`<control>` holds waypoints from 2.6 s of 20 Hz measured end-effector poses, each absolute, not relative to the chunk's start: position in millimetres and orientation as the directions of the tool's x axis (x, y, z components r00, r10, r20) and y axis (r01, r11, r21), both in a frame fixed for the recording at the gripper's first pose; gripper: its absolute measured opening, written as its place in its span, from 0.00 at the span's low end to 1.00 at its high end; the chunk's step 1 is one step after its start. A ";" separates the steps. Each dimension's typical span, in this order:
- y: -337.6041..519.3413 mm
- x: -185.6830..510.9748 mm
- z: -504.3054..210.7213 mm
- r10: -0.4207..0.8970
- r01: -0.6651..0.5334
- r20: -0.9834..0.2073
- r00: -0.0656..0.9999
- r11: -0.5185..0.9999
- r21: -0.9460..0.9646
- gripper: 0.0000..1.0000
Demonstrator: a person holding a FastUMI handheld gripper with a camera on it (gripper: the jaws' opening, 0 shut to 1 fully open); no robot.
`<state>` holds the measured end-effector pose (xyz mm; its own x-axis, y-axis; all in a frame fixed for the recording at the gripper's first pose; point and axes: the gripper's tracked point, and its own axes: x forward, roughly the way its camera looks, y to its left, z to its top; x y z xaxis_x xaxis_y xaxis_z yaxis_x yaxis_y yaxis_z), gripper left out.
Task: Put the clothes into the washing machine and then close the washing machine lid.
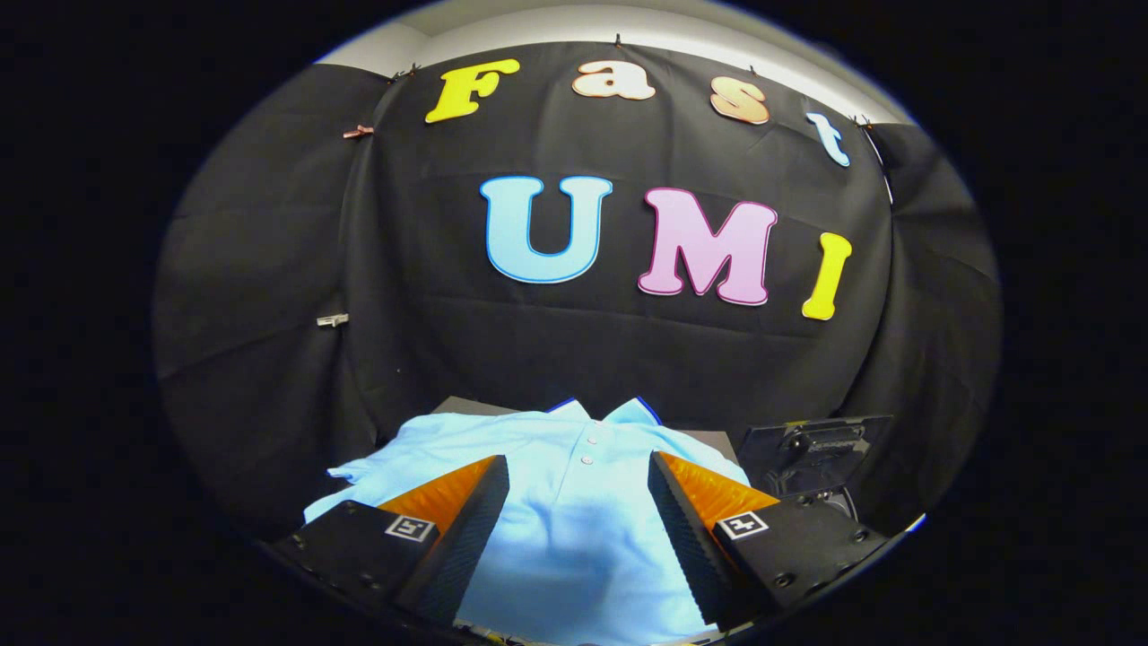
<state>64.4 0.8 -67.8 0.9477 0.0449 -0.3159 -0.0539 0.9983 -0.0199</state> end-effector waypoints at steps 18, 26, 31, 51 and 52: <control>17.1 107.7 -166.9 0.125 -0.113 -0.618 0.776 0.992 0.059 0.95; 25.5 101.4 -170.1 0.187 -0.173 -0.661 0.727 0.981 0.087 0.54; 23.5 100.0 -165.2 0.196 -0.123 -0.659 0.726 0.980 0.156 0.05; 2.5 61.1 -113.6 0.433 -0.312 -0.520 0.736 0.899 0.308 0.05; -1.5 60.2 -109.8 0.456 -0.330 -0.509 0.731 0.888 0.320 0.05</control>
